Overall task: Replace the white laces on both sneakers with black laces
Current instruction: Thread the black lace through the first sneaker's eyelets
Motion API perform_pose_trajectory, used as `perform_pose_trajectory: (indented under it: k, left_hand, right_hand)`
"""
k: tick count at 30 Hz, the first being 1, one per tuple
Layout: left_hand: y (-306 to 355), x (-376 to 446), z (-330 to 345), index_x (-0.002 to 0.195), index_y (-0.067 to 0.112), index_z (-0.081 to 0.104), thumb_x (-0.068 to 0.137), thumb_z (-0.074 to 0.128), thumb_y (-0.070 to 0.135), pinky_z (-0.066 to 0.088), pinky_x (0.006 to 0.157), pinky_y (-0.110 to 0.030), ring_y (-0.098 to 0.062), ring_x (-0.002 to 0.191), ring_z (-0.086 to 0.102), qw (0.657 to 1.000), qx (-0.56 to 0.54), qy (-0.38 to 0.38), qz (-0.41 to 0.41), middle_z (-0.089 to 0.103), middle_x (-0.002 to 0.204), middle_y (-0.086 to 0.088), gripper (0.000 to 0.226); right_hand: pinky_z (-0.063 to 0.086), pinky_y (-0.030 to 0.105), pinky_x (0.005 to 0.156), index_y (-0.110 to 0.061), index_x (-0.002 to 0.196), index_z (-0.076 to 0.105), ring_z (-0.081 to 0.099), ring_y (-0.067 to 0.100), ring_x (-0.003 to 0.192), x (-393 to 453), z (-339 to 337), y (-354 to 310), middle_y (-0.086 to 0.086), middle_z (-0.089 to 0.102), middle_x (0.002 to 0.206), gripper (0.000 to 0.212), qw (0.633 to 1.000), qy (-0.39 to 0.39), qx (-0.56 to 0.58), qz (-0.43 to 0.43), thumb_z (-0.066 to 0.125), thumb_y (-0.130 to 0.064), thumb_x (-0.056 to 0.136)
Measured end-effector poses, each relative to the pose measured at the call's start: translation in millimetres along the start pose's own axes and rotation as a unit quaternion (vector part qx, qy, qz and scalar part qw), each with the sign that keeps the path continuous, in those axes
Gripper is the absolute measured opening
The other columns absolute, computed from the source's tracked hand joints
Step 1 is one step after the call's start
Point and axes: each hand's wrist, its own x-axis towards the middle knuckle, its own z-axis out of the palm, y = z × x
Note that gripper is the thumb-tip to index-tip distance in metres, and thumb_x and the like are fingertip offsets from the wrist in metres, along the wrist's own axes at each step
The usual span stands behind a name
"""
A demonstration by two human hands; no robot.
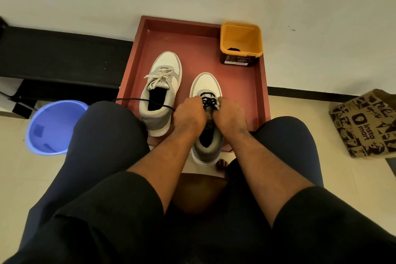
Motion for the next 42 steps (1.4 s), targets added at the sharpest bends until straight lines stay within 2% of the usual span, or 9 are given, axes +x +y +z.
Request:
perform_pose_trajectory:
  k: [3,8,12,16,21,27,32,37,42]
  left_hand:
    - [-3,0,-3,0.108,0.006,0.060,0.094,0.046,0.012,0.046,0.072,-0.039,-0.037,0.102,0.061,1.000,0.004,0.005,-0.001,0.063,0.112,-0.017,0.020]
    - [-15,5,-8,0.107,0.007,0.060,0.092,0.049,0.008,0.050,0.075,-0.041,-0.034,0.100,0.061,0.999,0.042,-0.012,0.017,0.065,0.107,-0.016,0.019]
    - [-12,0,-4,0.117,0.011,0.053,0.096,0.044,0.009,0.042,0.069,-0.038,-0.033,0.103,0.061,0.995,0.086,-0.008,0.046,0.063,0.113,-0.013,0.023]
    - [-2,6,-3,0.138,0.019,0.034,0.096,0.052,0.022,0.049,0.078,-0.044,-0.035,0.110,0.055,0.997,0.056,0.017,0.045,0.051,0.125,-0.013,0.046]
    - [1,16,6,0.132,0.022,0.044,0.098,0.046,0.023,0.047,0.081,-0.043,-0.032,0.107,0.055,0.994,0.044,0.045,0.085,0.051,0.123,-0.010,0.035]
    - [-13,22,7,0.132,0.022,0.046,0.093,0.050,0.012,0.053,0.081,-0.043,-0.029,0.104,0.055,0.987,0.025,0.042,0.152,0.053,0.119,-0.007,0.040]
    - [-12,29,3,0.133,0.018,0.049,0.094,0.047,0.009,0.050,0.088,-0.043,-0.031,0.109,0.053,0.988,0.070,-0.002,0.141,0.047,0.124,-0.008,0.039]
    - [-15,29,-4,0.130,0.020,0.048,0.095,0.048,0.013,0.049,0.086,-0.044,-0.032,0.111,0.053,0.978,0.141,-0.023,0.153,0.048,0.124,-0.009,0.036]
    - [-31,31,-13,0.137,0.029,0.044,0.097,0.043,0.016,0.048,0.084,-0.045,-0.032,0.111,0.056,0.977,0.127,-0.044,0.163,0.052,0.124,-0.008,0.043]
  right_hand:
    - [0.053,0.033,0.068,-0.011,0.099,0.065,0.061,0.023,0.078,1,1,2,0.005,0.065,0.086,0.019,1.000,-0.003,-0.025,0.002,0.050,-0.012,0.089]
    - [0.043,0.028,0.059,-0.010,0.096,0.067,0.055,0.021,0.069,1,-1,10,0.002,0.059,0.077,0.020,1.000,-0.002,-0.029,0.001,0.048,-0.012,0.089]
    - [0.043,0.029,0.059,-0.014,0.099,0.064,0.053,0.019,0.069,0,0,6,0.004,0.065,0.086,0.017,0.998,-0.010,-0.055,-0.003,0.049,-0.015,0.091]
    - [0.054,0.035,0.067,-0.017,0.107,0.062,0.061,0.020,0.078,4,-1,-4,0.001,0.065,0.091,0.020,0.999,-0.003,-0.018,-0.034,0.053,-0.026,0.092]
    - [0.058,0.041,0.072,-0.015,0.105,0.064,0.064,0.022,0.077,12,3,-10,0.004,0.068,0.091,0.021,0.999,0.021,0.008,-0.039,0.049,-0.025,0.095]
    - [0.056,0.042,0.079,-0.021,0.129,0.046,0.062,0.028,0.092,13,-3,-4,0.009,0.060,0.107,0.037,0.995,-0.006,-0.022,-0.097,0.051,-0.012,0.093]
    - [0.053,0.042,0.087,-0.025,0.135,0.048,0.059,0.032,0.102,19,-10,-2,0.012,0.055,0.115,0.045,0.990,-0.058,-0.048,-0.116,0.048,-0.010,0.093]
    - [0.053,0.044,0.087,-0.029,0.136,0.048,0.059,0.031,0.105,26,-13,1,0.010,0.055,0.118,0.047,0.984,-0.092,-0.074,-0.132,0.049,-0.011,0.093]
    - [0.053,0.041,0.086,-0.038,0.136,0.050,0.059,0.028,0.108,28,-15,8,0.006,0.059,0.120,0.051,0.985,-0.094,-0.074,-0.126,0.050,-0.013,0.092]
